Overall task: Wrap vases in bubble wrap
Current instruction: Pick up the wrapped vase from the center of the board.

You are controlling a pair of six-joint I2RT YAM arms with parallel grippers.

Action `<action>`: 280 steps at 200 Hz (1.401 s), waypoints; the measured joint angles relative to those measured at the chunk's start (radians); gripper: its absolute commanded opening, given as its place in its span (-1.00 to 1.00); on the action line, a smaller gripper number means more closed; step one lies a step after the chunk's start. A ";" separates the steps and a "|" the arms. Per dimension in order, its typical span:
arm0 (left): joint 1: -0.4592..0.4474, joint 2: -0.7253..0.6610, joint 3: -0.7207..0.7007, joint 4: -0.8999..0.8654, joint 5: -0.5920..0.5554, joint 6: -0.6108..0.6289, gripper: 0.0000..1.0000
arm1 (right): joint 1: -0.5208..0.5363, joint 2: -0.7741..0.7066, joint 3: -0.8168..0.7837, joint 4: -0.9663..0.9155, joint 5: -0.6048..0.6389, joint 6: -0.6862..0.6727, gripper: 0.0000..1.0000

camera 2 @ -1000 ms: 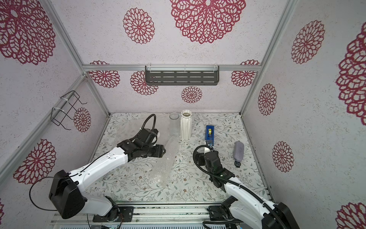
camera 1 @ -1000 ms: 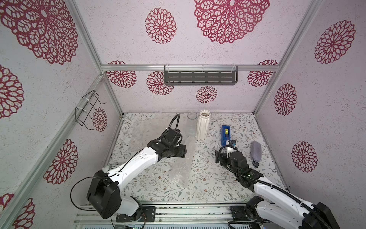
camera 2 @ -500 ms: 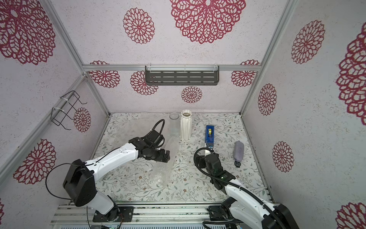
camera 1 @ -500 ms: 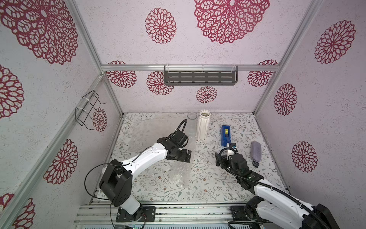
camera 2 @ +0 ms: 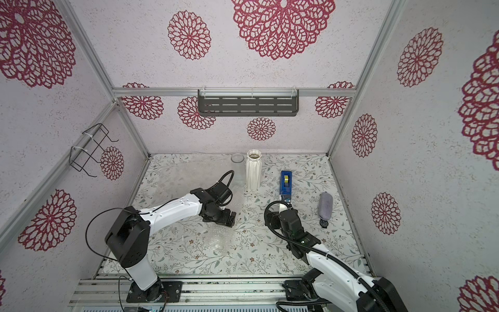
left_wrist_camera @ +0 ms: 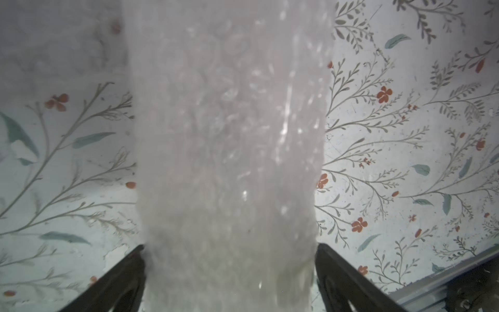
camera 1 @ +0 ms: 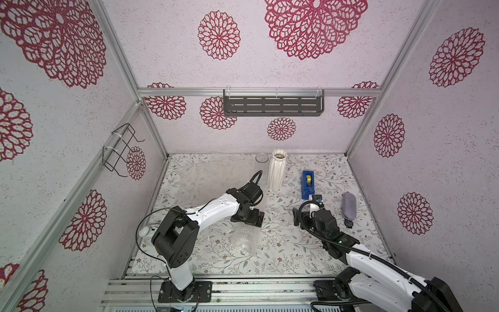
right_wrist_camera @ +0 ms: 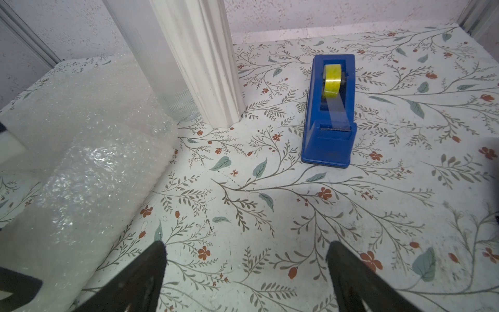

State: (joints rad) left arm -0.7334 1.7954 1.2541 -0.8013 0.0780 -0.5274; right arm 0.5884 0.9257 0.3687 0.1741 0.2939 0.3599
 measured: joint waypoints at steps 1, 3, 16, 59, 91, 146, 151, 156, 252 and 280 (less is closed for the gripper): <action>0.000 0.002 0.000 0.001 0.000 0.000 0.95 | 0.000 0.000 0.000 0.000 0.000 0.000 0.90; 0.000 0.008 0.000 0.003 0.000 0.000 0.95 | 0.000 0.000 0.000 0.000 0.000 0.000 0.91; 0.000 0.033 0.000 0.009 -0.001 -0.002 1.00 | 0.000 -0.004 -0.001 -0.001 0.000 0.000 0.91; 0.000 0.043 0.000 0.025 0.002 -0.027 0.34 | 0.000 -0.008 -0.003 0.000 0.001 0.000 0.91; -0.001 0.030 -0.006 0.033 -0.011 -0.043 0.15 | -0.001 -0.023 -0.003 -0.001 0.002 -0.001 0.91; -0.002 -0.221 -0.098 0.059 -0.058 -0.042 0.03 | -0.004 -0.061 -0.003 -0.014 0.002 -0.001 0.92; -0.002 -0.253 -0.103 0.061 -0.068 -0.039 0.01 | -0.003 -0.064 -0.003 -0.016 0.002 -0.001 0.92; -0.002 -0.282 -0.105 0.061 -0.078 -0.035 0.00 | -0.003 -0.066 -0.003 -0.016 0.002 -0.001 0.92; 0.385 -0.188 0.136 -0.188 -0.492 -0.032 -0.03 | -0.006 -0.105 -0.003 -0.037 0.001 -0.002 0.93; 0.514 -0.140 0.128 -0.213 -0.535 -0.063 -0.03 | -0.009 -0.131 -0.014 -0.039 0.001 -0.002 0.93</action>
State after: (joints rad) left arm -0.2192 1.6550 1.3819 -1.0142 -0.4568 -0.5900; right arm 0.5797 0.7944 0.3542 0.1356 0.2951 0.3576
